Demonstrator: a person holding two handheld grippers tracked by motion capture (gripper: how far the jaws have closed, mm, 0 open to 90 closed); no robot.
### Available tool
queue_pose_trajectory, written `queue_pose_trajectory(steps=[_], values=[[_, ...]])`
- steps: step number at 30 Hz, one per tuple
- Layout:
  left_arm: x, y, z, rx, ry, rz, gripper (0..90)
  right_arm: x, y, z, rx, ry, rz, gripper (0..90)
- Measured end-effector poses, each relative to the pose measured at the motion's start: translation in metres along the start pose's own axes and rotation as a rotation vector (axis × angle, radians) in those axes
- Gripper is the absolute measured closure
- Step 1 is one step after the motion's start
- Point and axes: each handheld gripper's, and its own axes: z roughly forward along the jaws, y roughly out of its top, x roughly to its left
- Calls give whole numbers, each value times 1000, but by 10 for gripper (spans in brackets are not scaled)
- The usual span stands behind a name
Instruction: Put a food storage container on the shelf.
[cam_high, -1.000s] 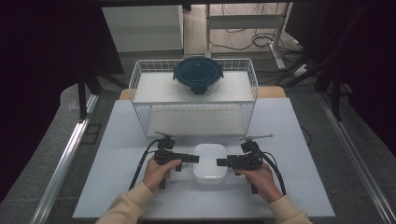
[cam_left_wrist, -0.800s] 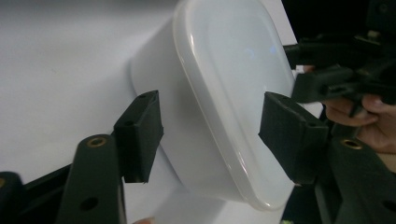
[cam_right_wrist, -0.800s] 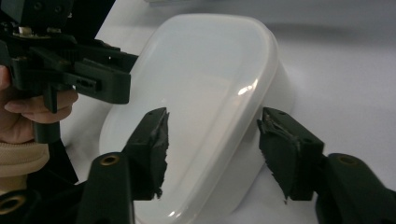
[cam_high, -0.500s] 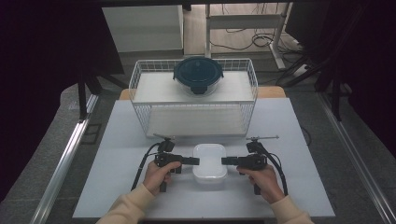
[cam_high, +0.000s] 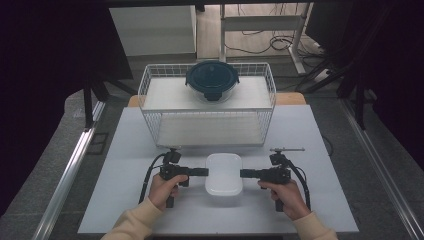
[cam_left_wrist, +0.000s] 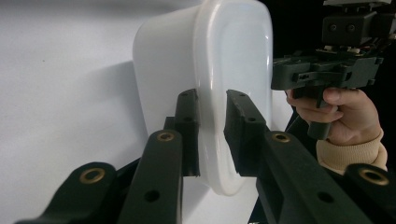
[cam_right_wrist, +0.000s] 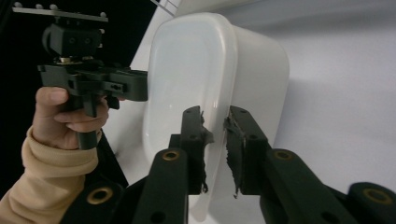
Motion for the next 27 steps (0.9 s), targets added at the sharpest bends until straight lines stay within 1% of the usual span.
queue_pose_trajectory(steps=[2, 4, 6, 8, 10, 12, 17, 19, 21, 26, 27], values=[[-2, 0, -1, -8, 1, 1, 785, 2, 0, -1, 0, -7, -13, 782], [-4, -1, -3, -12, 0, 12, 801, 3, 1, -1, -6, -13, -24, 791], [-7, -1, -4, -15, 14, 24, 801, 4, 1, -1, -6, -19, -31, 793], [-8, 0, -5, -15, 16, 37, 801, 5, 1, -1, -10, -22, -38, 794], [-8, 0, -6, -17, 12, 40, 802, 5, 1, -1, -14, -20, -49, 794], [-10, 0, -7, -22, 13, 43, 802, 7, 2, -2, -15, -17, -51, 794], [-16, 1, -12, -32, 9, 63, 805, 10, 3, -5, -31, -8, -81, 793], [-21, 3, -15, -38, 7, 82, 805, 13, 4, -7, -35, -6, -91, 793], [-23, 4, -17, -43, 10, 94, 805, 16, 5, -8, -41, -11, -109, 793], [-31, 6, -22, -58, 23, 113, 805, 22, 9, -10, -51, -9, -134, 793], [-33, 7, -23, -57, 23, 124, 805, 24, 10, -11, -51, -10, -141, 793]])
